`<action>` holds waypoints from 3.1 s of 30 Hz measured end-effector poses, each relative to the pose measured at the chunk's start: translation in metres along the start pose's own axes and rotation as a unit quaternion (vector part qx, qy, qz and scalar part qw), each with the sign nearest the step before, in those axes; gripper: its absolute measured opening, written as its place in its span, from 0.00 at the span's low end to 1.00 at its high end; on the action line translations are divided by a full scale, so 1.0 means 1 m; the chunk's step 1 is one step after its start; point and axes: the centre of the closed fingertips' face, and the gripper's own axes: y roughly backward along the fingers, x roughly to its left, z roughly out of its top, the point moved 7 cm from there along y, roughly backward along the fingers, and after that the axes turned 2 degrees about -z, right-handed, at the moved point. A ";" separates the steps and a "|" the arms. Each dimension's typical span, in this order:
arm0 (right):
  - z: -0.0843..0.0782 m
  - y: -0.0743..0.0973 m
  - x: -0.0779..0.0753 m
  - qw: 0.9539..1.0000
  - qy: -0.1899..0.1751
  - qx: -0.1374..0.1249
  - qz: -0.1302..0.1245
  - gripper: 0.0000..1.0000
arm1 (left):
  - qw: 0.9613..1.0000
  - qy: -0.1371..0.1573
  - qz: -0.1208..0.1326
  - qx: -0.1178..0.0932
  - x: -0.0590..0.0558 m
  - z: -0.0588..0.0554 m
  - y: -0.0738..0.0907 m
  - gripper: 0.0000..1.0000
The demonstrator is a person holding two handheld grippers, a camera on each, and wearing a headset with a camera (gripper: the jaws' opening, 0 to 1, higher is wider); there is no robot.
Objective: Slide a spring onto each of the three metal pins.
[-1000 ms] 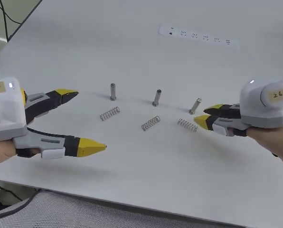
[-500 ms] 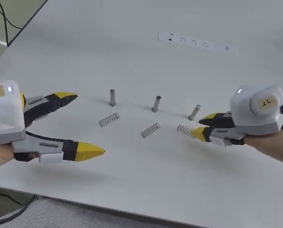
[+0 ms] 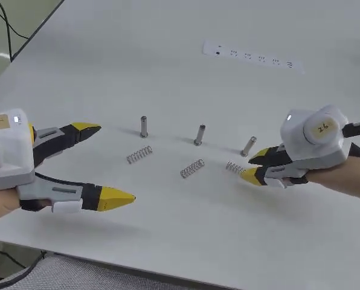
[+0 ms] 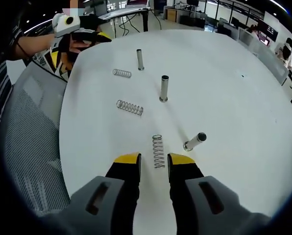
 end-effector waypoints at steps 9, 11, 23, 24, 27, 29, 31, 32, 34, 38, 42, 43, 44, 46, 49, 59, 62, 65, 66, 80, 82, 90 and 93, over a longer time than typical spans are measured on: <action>0.000 -0.010 0.000 0.999 0.008 0.033 0.014 0.23 | 1.000 0.004 0.002 0.003 0.000 -0.002 0.003 0.97; 0.001 -0.011 -0.001 0.999 0.007 0.035 0.014 0.23 | 1.000 0.004 0.002 0.004 0.000 -0.003 0.003 0.97; -0.002 -0.013 -0.004 0.998 0.019 0.056 0.019 0.22 | 1.000 0.006 0.001 0.005 0.000 -0.002 0.000 0.97; -0.003 -0.014 -0.005 0.998 0.019 0.057 0.019 0.22 | 1.000 0.006 0.001 0.006 0.000 -0.003 0.000 0.97; -0.004 -0.014 -0.005 0.998 0.017 0.059 0.020 0.22 | 1.000 0.007 0.001 0.005 -0.001 -0.003 0.000 0.97; -0.005 -0.015 -0.005 0.998 0.017 0.060 0.020 0.21 | 1.000 0.007 0.001 0.006 -0.001 -0.004 0.000 0.97; -0.005 -0.016 -0.005 0.998 0.018 0.061 0.021 0.21 | 1.000 0.008 0.001 0.007 -0.001 -0.004 0.000 0.97; -0.005 -0.017 -0.004 0.998 0.019 0.062 0.021 0.21 | 1.000 0.007 0.001 0.007 -0.001 -0.004 0.000 0.97; -0.005 -0.018 -0.004 0.998 0.021 0.063 0.022 0.20 | 1.000 0.009 0.001 0.007 -0.001 -0.005 0.000 0.97; -0.006 -0.021 -0.005 0.997 0.027 0.071 0.017 0.19 | 1.000 0.009 0.001 0.007 -0.001 -0.005 0.001 0.97; -0.007 -0.023 -0.005 0.996 0.033 0.076 0.019 0.18 | 1.000 0.008 0.001 0.006 -0.001 -0.005 0.001 0.97; -0.007 -0.023 -0.005 0.996 0.034 0.077 0.019 0.18 | 1.000 0.008 0.001 0.006 0.000 -0.005 0.002 0.97; -0.007 -0.023 -0.006 0.996 0.035 0.077 0.020 0.18 | 1.000 0.008 0.001 0.007 0.000 -0.005 0.002 0.97; -0.008 -0.024 -0.006 0.996 0.035 0.079 0.020 0.16 | 1.000 0.007 0.001 0.008 0.000 -0.006 0.002 0.97; -0.010 -0.025 -0.007 0.995 0.041 0.086 0.018 0.13 | 1.000 0.008 0.002 0.007 0.001 -0.006 0.002 0.97; -0.010 -0.024 -0.005 0.996 0.045 0.077 0.017 0.13 | 1.000 0.007 0.000 0.007 0.001 -0.006 0.001 0.97; -0.009 -0.022 -0.004 0.995 0.050 0.080 0.013 0.13 | 1.000 0.005 -0.004 0.005 -0.003 -0.003 0.000 0.97; -0.005 -0.017 -0.002 0.996 0.048 0.075 0.011 0.13 | 1.000 0.000 -0.008 0.006 -0.006 -0.001 -0.001 0.97; -0.004 -0.015 -0.001 0.996 0.048 0.073 0.010 0.13 | 1.000 -0.001 -0.011 0.005 -0.007 0.000 -0.002 0.97; 0.005 0.013 0.022 0.995 0.078 0.056 0.009 0.13 | 0.999 -0.012 -0.038 0.009 -0.016 0.004 -0.010 0.97; 0.006 0.015 0.027 0.995 0.083 0.055 0.011 0.13 | 0.999 -0.012 -0.045 0.010 -0.017 0.004 -0.011 0.96; 0.011 0.017 0.042 0.993 0.106 0.050 0.016 0.13 | 0.997 -0.013 -0.078 0.013 -0.025 0.004 -0.026 0.94; 0.015 0.018 0.048 0.993 0.106 0.046 0.016 0.13 | 0.995 -0.013 -0.095 0.016 -0.032 0.003 -0.033 0.93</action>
